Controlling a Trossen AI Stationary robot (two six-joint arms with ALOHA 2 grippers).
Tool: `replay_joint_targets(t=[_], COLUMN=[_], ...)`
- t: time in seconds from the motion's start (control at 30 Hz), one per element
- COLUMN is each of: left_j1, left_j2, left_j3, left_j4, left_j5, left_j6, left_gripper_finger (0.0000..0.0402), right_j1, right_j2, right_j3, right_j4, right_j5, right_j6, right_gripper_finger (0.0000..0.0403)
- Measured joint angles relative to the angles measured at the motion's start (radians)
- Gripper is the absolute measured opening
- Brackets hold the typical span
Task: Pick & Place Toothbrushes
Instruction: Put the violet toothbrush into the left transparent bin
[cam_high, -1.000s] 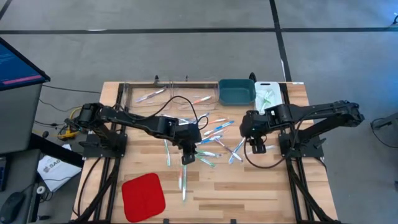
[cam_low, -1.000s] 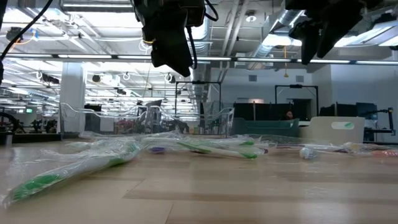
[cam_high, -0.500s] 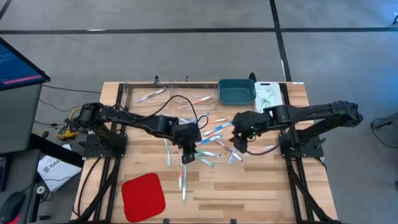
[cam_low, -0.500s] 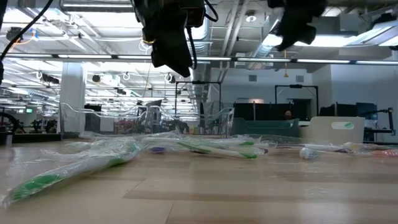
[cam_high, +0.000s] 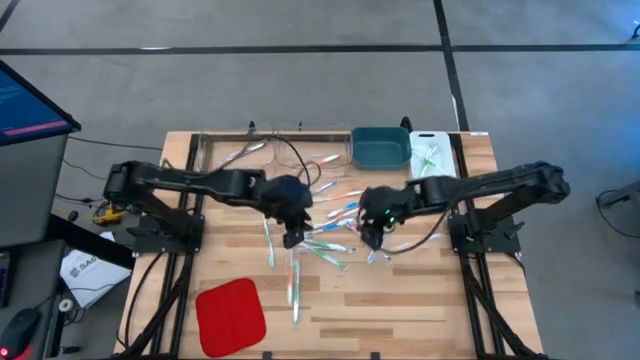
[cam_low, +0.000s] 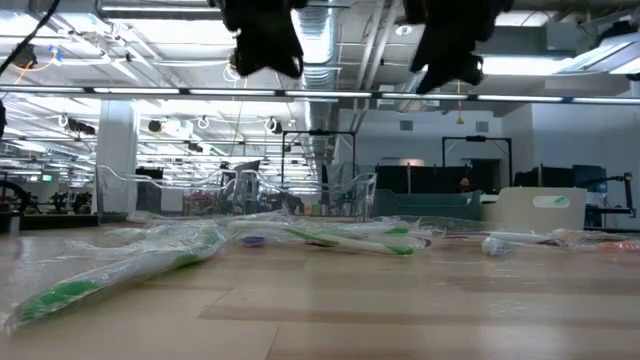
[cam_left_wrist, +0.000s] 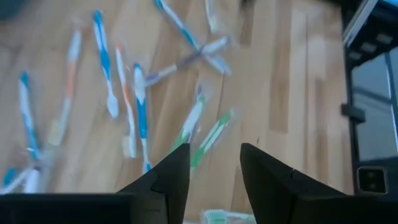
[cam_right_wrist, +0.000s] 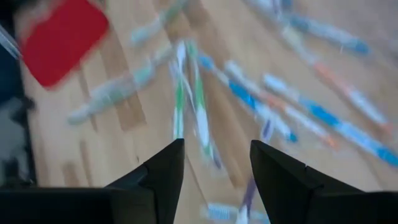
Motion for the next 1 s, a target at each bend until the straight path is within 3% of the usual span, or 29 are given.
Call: replay_joint_targets(t=[0.17,0.23,0.47,0.6,0.87,1.0], left_j1=[0.000,-0.002,-0.018,-0.026,-0.011,0.004], left_j2=[-0.094,-0.123,-0.172,-0.171,-0.144,-0.121], left_j3=[0.000,0.000,0.000,0.000,0.001,0.000], left_j4=[-0.006,0.001,-0.003,-0.002,0.017,0.053], left_j5=[-0.051,-0.053,-0.058,-0.066,-0.158,-0.183], left_j6=[0.000,-0.002,-0.007,0.008,0.079,0.071], left_gripper_finger=[0.0135,0.0135,0.0135,0.0135,0.0135,0.0135], right_j1=[0.058,0.098,0.295,0.375,0.387,0.388], right_j2=[0.113,0.145,0.196,0.210,0.180,0.138], right_j3=[0.001,0.000,0.002,-0.002,-0.001,-0.101], right_j4=[-0.029,-0.032,0.133,0.048,-0.042,0.006], right_j5=[0.005,0.058,0.287,0.382,0.423,0.421], right_j6=[0.002,0.041,0.360,0.563,0.492,0.513], right_gripper_finger=[0.0180,0.0183,0.0206,0.0216,0.0217,0.0217])
